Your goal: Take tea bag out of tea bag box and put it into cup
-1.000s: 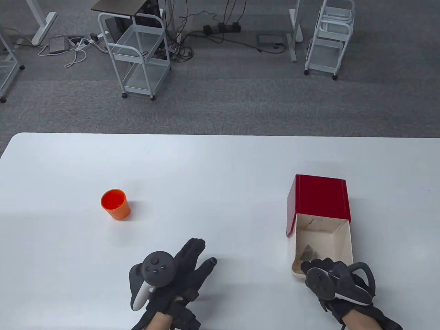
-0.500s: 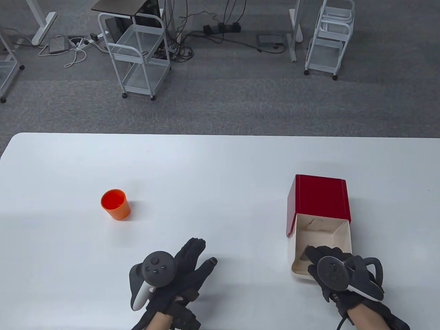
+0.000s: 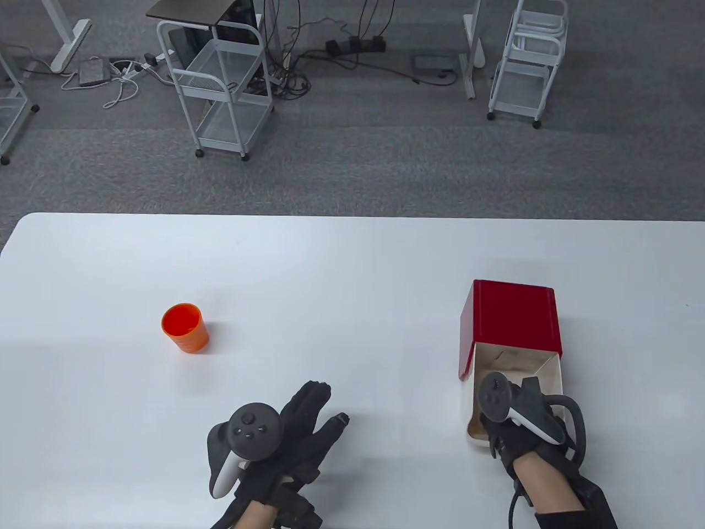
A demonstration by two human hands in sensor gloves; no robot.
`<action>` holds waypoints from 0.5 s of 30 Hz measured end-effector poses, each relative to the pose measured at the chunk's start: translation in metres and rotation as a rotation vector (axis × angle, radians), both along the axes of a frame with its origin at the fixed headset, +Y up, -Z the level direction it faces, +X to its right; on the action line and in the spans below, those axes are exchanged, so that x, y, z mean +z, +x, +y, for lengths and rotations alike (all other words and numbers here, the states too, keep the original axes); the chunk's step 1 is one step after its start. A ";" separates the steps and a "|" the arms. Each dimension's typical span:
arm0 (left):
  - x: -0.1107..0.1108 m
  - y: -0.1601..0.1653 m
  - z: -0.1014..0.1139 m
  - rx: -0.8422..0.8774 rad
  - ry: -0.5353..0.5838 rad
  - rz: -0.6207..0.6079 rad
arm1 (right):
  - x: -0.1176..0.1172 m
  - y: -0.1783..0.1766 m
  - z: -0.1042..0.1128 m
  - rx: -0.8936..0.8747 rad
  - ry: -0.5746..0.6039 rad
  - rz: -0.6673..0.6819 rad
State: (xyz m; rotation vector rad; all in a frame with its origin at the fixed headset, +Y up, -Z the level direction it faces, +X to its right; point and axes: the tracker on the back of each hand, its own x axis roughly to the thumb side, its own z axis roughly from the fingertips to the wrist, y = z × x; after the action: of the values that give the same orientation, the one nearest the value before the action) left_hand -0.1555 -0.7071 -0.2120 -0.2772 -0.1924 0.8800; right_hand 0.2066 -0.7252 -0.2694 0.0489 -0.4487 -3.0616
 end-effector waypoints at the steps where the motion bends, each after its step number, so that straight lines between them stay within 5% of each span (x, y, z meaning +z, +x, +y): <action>1: 0.000 0.000 0.000 0.001 0.000 0.001 | -0.002 -0.001 -0.003 0.005 -0.013 -0.001; 15: 0.000 -0.001 0.000 -0.001 -0.004 0.006 | 0.000 0.006 0.006 -0.016 0.048 0.000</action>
State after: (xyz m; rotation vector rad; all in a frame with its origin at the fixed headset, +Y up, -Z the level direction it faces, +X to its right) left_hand -0.1562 -0.7075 -0.2121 -0.2781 -0.1849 0.8807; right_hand 0.2130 -0.7190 -0.2689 0.0470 -0.3772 -3.0878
